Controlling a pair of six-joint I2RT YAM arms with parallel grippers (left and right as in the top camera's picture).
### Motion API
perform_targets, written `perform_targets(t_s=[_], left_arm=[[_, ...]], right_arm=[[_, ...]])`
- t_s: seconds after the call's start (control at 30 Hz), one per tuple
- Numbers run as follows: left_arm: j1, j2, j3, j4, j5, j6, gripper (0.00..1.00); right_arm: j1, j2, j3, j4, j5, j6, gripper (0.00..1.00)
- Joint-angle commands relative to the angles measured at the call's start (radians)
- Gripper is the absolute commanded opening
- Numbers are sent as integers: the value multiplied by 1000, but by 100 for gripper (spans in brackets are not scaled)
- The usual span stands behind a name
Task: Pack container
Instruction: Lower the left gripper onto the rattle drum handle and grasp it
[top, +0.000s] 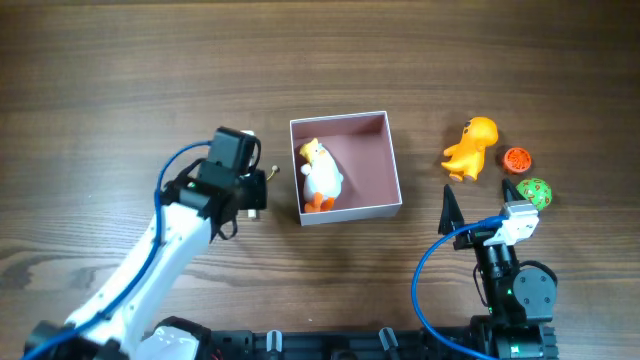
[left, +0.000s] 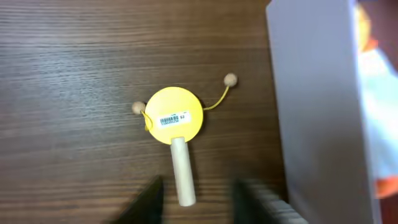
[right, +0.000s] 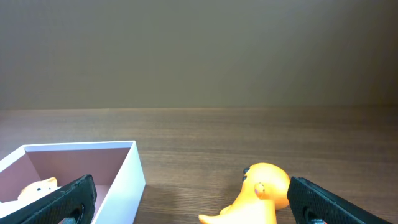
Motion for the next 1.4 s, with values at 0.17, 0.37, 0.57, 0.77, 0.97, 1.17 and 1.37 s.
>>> perform_targets(t_s=[0.17,0.37,0.57,0.77,0.97,1.17,1.37], left_arm=[[5,60,-9,-67,-9,-136,51],[5,170,-9,-50,-9,-156,52],[5,240,-8,7,-9,-156,53],[5,285,-9,36,-9,-156,52],[5,315,-9,38,-10,-155,50],[5,324,-9,49,-10,-155,44],[5,325,-9,56,-10,-155,43]], right_arm=[[-3,-3,-3,5,-5,11,100],[-3,-3,-3,5,-5,12,100],[-3,-3,-3,5,-5,11,100],[-3,-3,-3,5,-5,11,100],[-3,-3,-3,5,-5,11,100],[-3,-3,-3,5,-5,11,100],[-3,-3,-3,5,-5,11,99]])
